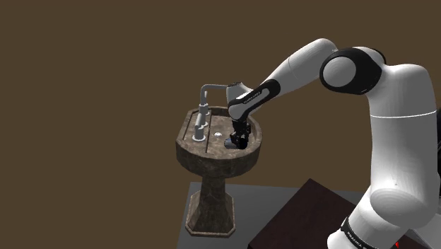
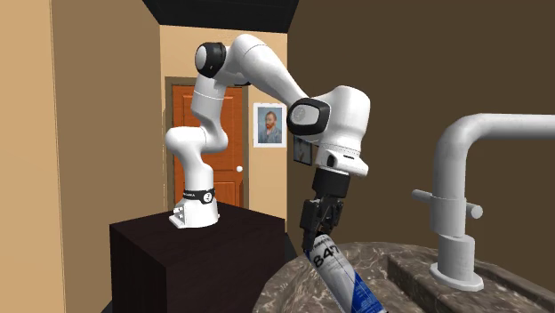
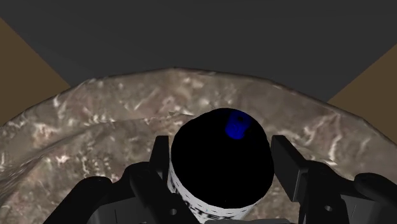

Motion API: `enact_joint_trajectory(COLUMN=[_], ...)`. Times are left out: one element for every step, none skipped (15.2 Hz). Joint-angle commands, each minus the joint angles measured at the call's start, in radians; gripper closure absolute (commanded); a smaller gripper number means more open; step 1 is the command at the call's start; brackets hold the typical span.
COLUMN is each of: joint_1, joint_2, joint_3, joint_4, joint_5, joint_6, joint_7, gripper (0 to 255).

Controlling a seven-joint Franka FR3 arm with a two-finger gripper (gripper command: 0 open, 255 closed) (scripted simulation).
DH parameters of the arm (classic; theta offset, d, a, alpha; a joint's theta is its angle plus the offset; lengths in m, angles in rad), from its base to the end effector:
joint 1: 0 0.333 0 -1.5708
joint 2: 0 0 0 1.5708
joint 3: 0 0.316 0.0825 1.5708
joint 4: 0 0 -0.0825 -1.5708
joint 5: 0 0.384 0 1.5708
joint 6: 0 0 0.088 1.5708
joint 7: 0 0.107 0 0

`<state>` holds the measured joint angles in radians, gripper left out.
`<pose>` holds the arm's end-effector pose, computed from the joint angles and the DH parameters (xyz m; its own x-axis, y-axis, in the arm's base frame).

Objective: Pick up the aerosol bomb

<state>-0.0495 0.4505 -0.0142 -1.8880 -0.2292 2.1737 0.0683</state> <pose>0.6136 -0.0475 0.2550 0.9865 -0.0004 -0.1635 0.0297 -0.9830 0.1811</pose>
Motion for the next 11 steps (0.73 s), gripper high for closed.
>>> enact_joint_trajectory(joint_1=[0.0, 0.0, 0.0, 0.0, 0.0, 0.0, 0.0, 0.0, 0.0, 0.0, 0.0], joint_2=[0.002, 0.001, 0.002, 0.002, 0.0, -0.008, -0.017, -0.025, -0.033, -0.041, -0.049], joint_3=[0.0, 0.0, 0.0, 0.0, 0.0, 0.0, 0.001, 0.001, 0.002, 0.002, 0.003], joint_4=[0.001, 0.001, 0.001, 0.001, -0.001, 0.001, 0.002, 0.004, 0.007, 0.01, 0.012], joint_5=[0.0, 0.0, 0.0, 0.0, 0.0, 0.001, 0.002, 0.004, 0.005, 0.006, 0.007], joint_6=[0.002, 0.002, 0.002, 0.001, 0.002, -0.008, -0.018, -0.028, -0.039, -0.049, -0.059], joint_7=[0.0, 0.0, 0.0, 0.0, 0.0, -0.002, -0.005, -0.007, -0.009, -0.011, -0.014], gripper=[255, 255, 255, 255, 255, 255, 255, 255, 255, 255, 255])
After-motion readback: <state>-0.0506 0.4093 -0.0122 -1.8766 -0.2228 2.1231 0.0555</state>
